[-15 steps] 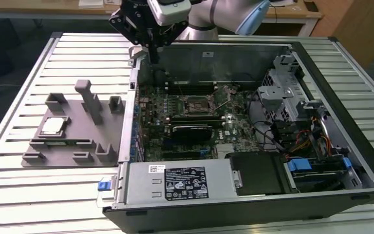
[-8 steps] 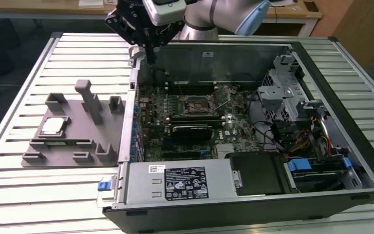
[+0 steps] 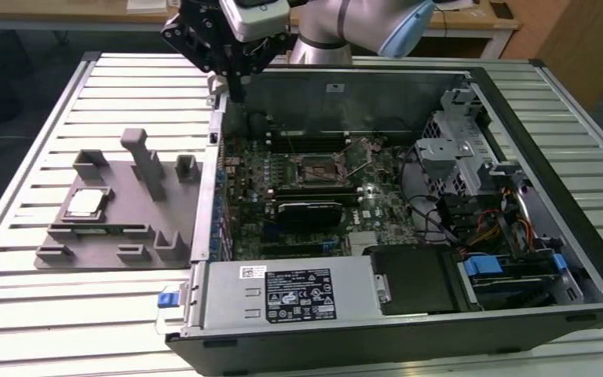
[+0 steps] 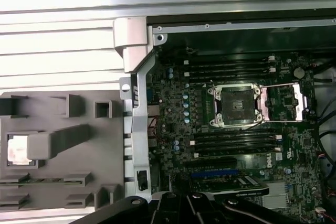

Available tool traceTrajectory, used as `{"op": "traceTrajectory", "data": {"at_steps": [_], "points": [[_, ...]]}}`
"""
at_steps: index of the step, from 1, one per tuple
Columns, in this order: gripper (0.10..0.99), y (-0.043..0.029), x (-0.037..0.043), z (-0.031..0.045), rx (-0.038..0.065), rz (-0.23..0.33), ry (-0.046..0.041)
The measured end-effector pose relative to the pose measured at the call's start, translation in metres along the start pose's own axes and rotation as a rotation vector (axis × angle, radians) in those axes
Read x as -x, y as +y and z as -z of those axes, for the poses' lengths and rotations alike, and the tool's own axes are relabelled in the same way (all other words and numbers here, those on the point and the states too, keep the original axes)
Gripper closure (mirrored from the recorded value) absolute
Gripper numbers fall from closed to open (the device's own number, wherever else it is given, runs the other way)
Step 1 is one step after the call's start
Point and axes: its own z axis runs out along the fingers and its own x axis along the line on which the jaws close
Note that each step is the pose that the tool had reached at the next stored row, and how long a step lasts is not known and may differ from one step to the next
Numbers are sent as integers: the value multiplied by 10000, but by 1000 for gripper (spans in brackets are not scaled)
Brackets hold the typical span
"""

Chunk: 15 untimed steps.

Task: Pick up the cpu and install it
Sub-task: 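Reach for the cpu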

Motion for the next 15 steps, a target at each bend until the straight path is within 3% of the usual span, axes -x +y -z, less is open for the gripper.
{"op": "traceTrajectory", "data": {"at_steps": [15], "points": [[980,-10,-135,3,1,1,0]]}}
